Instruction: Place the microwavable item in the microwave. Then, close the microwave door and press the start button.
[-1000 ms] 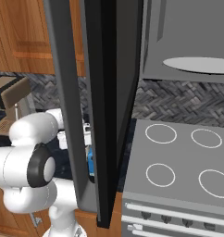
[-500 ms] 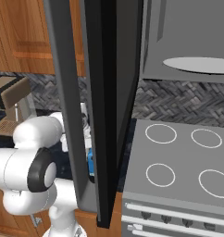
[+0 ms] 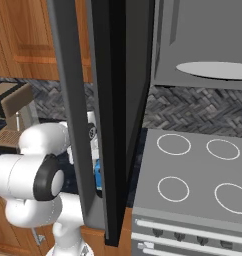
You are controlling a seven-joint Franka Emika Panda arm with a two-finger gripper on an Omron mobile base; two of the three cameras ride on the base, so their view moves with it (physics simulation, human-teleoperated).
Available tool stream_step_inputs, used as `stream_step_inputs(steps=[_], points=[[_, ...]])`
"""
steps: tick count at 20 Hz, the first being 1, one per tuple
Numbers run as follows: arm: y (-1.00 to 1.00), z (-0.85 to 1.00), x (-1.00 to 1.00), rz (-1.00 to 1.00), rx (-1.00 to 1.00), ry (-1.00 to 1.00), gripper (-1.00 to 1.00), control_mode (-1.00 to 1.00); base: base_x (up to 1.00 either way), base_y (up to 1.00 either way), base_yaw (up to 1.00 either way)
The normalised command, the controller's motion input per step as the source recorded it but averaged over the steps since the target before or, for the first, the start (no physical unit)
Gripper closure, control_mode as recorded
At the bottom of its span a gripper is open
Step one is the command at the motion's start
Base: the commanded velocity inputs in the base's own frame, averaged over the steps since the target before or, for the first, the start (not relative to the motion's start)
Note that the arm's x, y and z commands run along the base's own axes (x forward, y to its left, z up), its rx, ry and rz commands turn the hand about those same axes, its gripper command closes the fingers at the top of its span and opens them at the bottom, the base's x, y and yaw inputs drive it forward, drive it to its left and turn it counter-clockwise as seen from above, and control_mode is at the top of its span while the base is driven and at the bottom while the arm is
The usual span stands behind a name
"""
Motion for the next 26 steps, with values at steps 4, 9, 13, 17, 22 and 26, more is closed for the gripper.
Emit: stream_step_inputs(steps=[4, 9, 13, 17, 22, 26], points=[[0.0, -0.18, 0.06, 0.13, 0.02, 0.0, -1.0, -1.0, 0.0, 0.0, 0.0], [0.0, -0.21, 0.03, 0.12, 0.03, 0.0, -1.0, -1.0, 0.0, 0.0, 0.0], [0.0, -0.1, 0.0, 0.1, 0.02, 0.0, -1.0, -1.0, 0.0, 0.0, 0.0], [0.0, -0.02, -0.01, 0.06, 0.01, -0.01, 1.0, -1.0, 0.0, 0.0, 0.0], [0.0, 0.0, -0.02, 0.04, 0.0, -0.03, 1.0, -1.0, 0.0, 0.0, 0.0], [0.0, 0.0, -0.01, 0.04, 0.02, -0.02, 1.0, -1.0, 0.0, 0.0, 0.0]])
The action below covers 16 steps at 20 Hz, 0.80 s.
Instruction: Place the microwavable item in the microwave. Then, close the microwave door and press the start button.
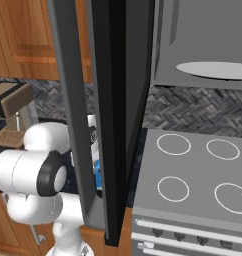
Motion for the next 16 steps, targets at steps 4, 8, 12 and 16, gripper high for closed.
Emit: stream_step_inputs(steps=[4, 8, 12, 16], points=[[0.0, 0.01, -0.07, 0.04, 0.01, -0.05, 1.0, -1.0, 0.0, 0.0, 0.0], [0.15, 0.82, -0.12, 0.1, 0.0, -0.16, 1.0, -1.0, 0.0, 0.0, 0.0], [0.42, 1.0, -0.16, 0.01, 0.0, -0.11, 1.0, -1.0, 0.0, 0.0, 0.0], [0.4, 1.0, -0.27, 0.0, 0.0, 0.0, 1.0, -1.0, 0.0, 0.0, 0.0]])
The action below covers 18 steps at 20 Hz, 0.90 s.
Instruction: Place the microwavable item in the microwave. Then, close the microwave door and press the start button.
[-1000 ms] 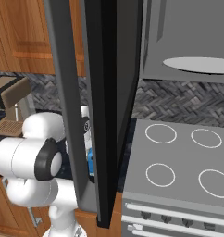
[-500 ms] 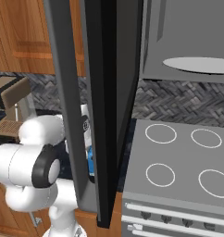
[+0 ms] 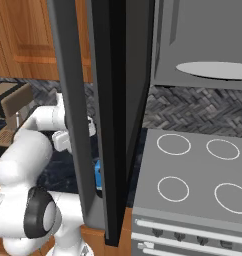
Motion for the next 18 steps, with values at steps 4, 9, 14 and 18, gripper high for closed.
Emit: stream_step_inputs(steps=[4, 9, 14, 18], points=[[0.13, 1.0, -0.54, 0.0, 0.0, 0.0, 1.0, -1.0, 0.0, 0.0, 0.0], [0.0, 0.95, -0.82, 0.0, 0.04, 0.02, 1.0, -1.0, 0.0, 0.0, 0.0], [-0.1, 0.16, -0.78, -0.04, 0.04, 0.04, 1.0, -1.0, 0.0, 0.0, 0.0], [-0.01, -0.39, -0.31, 0.0, 0.0, 0.11, 1.0, -1.0, 0.0, 0.0, 0.0]])
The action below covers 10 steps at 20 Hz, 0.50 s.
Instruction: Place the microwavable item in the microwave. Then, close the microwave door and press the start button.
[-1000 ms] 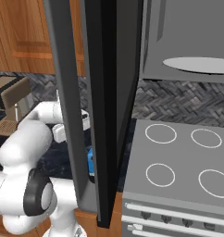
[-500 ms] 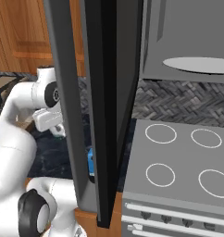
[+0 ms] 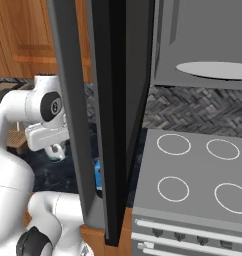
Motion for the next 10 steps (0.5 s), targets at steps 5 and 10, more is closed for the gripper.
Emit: stream_step_inputs(steps=[5, 10], points=[[0.05, -0.39, 0.0, 0.0, 0.0, 0.17, 1.0, -1.0, 0.0, 0.0, 0.0], [0.0, -0.11, -0.16, 0.0, 0.0, 0.01, 1.0, 1.0, -0.6, 0.0, -0.01]])
